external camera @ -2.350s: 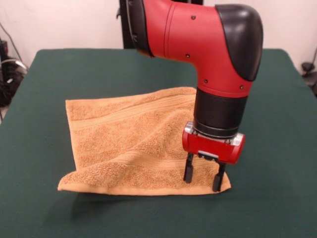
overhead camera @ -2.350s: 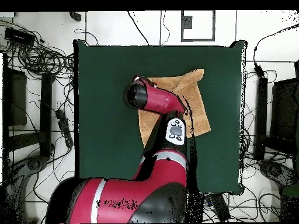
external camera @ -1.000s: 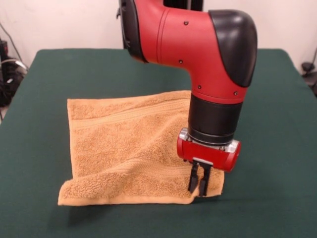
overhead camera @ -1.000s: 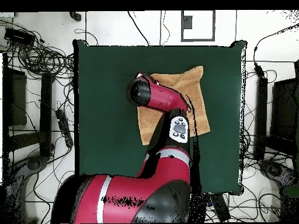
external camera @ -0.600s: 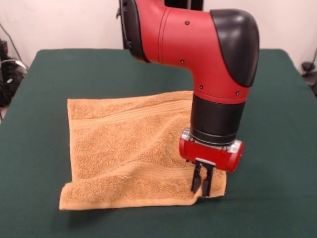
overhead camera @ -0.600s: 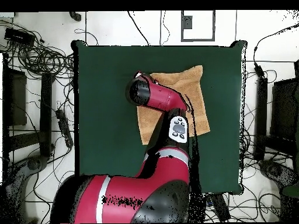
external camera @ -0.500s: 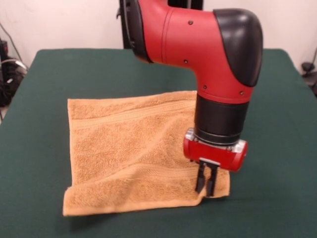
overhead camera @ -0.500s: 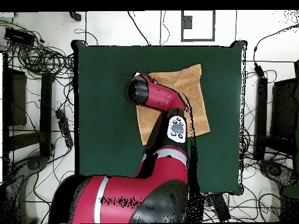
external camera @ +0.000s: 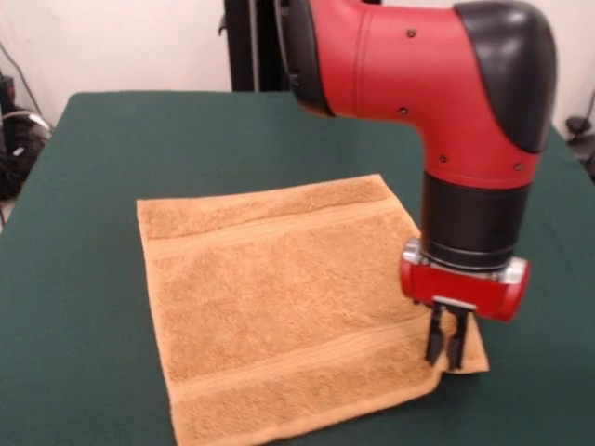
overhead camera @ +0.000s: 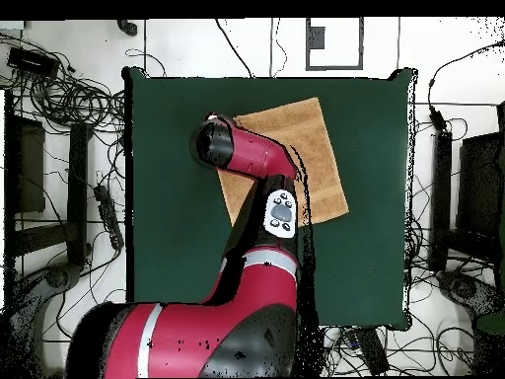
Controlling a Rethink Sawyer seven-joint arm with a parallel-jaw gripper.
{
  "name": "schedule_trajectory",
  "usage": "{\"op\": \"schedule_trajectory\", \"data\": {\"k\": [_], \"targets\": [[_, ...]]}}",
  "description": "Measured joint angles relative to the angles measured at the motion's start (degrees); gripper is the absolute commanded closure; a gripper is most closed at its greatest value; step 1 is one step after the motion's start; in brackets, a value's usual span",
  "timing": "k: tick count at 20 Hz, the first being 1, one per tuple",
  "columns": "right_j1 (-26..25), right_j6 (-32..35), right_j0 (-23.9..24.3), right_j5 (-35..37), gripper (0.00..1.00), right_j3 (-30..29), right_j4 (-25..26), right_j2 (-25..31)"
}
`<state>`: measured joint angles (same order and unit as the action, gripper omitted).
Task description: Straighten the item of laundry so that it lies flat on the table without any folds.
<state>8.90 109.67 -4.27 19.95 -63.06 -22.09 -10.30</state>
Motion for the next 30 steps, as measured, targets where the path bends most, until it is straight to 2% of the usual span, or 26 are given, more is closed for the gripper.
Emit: {"op": "schedule_trajectory", "data": {"k": [4, 5, 18, 30], "targets": [[-0.2, 0.0, -1.7, 0.6, 1.0, 1.8, -0.8, -0.6], [-0.2, 0.0, -2.7, 0.7, 0.0, 3.0, -0.8, -0.7], [-0.3, 0.0, -4.0, 0.7, 0.0, 6.0, -0.8, -2.0], [1.7, 0.0, -0.9, 0.7, 0.0, 6.3, -0.6, -3.9]]}}
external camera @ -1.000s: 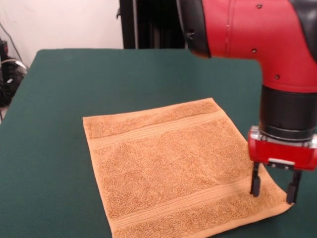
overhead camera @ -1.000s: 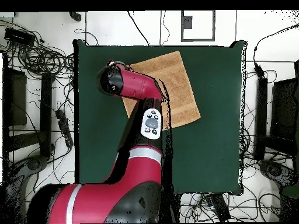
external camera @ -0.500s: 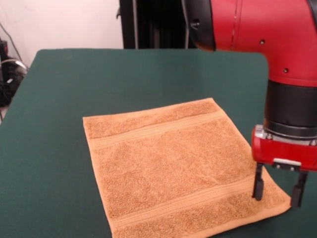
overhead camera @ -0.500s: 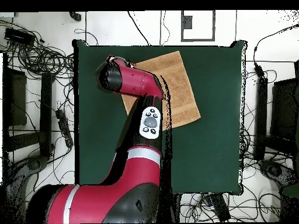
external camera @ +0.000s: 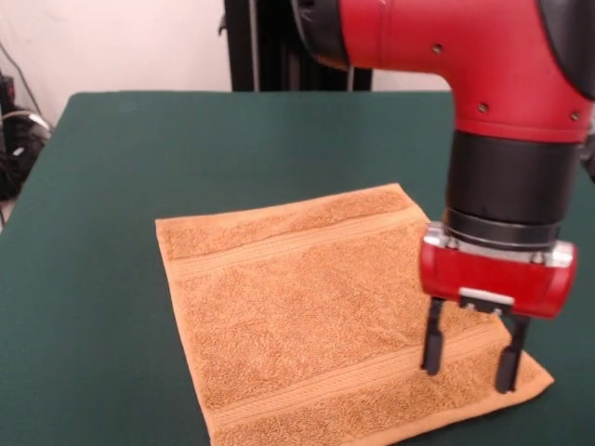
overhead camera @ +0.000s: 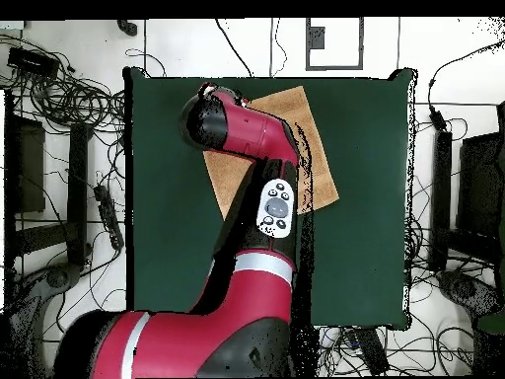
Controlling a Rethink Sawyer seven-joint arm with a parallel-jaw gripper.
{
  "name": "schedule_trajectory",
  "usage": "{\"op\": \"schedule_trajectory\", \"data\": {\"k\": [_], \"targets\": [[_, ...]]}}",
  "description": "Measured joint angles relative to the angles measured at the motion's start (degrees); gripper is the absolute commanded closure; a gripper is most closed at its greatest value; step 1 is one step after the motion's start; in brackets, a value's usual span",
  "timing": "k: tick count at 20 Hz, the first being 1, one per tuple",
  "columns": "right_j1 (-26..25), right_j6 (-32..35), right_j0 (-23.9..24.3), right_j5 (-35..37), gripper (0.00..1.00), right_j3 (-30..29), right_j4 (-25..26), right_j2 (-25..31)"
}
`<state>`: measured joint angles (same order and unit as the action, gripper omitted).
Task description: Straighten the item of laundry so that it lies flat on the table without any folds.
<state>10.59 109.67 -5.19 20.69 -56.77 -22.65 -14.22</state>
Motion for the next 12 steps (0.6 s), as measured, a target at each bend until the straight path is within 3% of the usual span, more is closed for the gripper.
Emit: {"op": "schedule_trajectory", "data": {"k": [12], "targets": [[2.6, 0.0, 1.4, 5.1, 0.0, 1.4, 0.0, -4.6]]}}
